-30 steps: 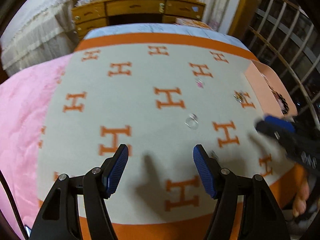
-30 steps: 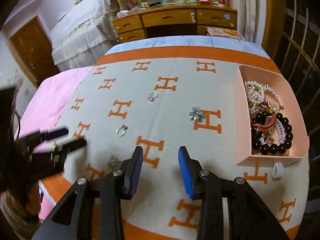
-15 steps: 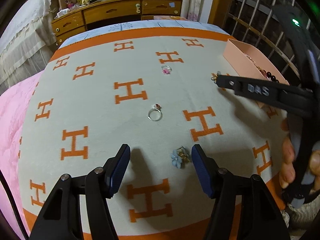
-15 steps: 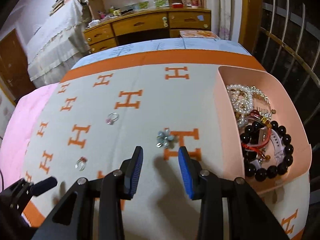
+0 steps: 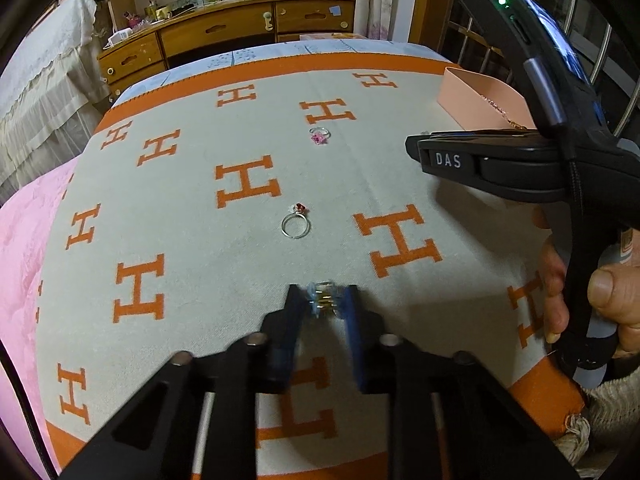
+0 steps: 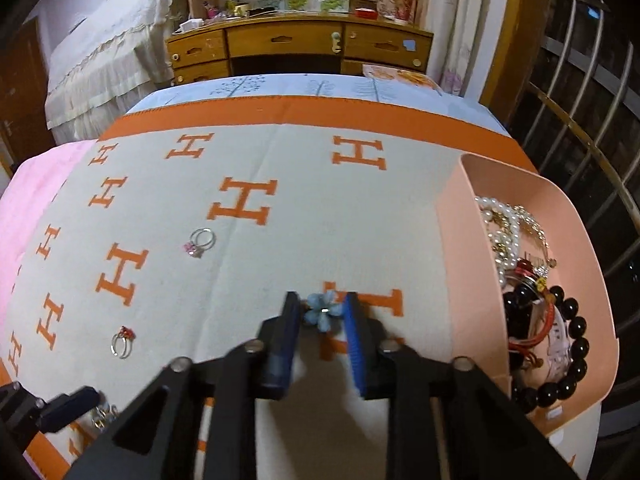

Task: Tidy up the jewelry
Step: 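Grasp the blue flower brooch with the right tool while the left tool grasps a small silver charm, then carry the flower brooch and charm into the pink tray and lower them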

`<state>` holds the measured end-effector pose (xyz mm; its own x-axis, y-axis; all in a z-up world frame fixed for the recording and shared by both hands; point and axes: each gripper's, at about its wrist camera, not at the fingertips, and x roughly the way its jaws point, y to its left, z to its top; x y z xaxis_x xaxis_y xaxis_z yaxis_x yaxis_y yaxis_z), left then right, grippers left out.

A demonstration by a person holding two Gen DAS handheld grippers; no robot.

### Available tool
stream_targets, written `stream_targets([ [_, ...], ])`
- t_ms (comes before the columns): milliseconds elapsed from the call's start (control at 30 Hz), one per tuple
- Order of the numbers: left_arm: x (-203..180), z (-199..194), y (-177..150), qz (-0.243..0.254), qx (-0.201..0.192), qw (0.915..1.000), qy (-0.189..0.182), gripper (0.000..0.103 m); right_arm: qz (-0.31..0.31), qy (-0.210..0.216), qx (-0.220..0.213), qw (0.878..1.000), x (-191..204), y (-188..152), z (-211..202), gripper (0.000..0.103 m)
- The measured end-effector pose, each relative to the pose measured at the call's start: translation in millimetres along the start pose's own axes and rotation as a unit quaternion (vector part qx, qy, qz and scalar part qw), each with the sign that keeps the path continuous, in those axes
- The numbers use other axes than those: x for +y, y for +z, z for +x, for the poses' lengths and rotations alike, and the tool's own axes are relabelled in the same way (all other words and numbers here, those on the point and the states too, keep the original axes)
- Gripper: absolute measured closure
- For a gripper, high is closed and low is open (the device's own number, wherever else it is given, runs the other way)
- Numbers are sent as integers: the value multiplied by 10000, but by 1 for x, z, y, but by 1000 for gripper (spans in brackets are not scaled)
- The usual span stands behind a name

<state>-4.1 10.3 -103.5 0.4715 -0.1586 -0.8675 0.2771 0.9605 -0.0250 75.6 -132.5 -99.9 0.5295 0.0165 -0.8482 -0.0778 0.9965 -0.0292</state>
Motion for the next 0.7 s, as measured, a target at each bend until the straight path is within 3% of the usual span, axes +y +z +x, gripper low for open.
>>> stream_targets([
  [400, 4, -15, 7, -240, -293, 9993, 4, 85, 85, 733, -181, 9971, -3, -18, -35, 84],
  [700, -14, -40, 32, -107, -743, 9971, -153, 85, 194, 741, -442, 9961, -12, -23, -79, 84],
])
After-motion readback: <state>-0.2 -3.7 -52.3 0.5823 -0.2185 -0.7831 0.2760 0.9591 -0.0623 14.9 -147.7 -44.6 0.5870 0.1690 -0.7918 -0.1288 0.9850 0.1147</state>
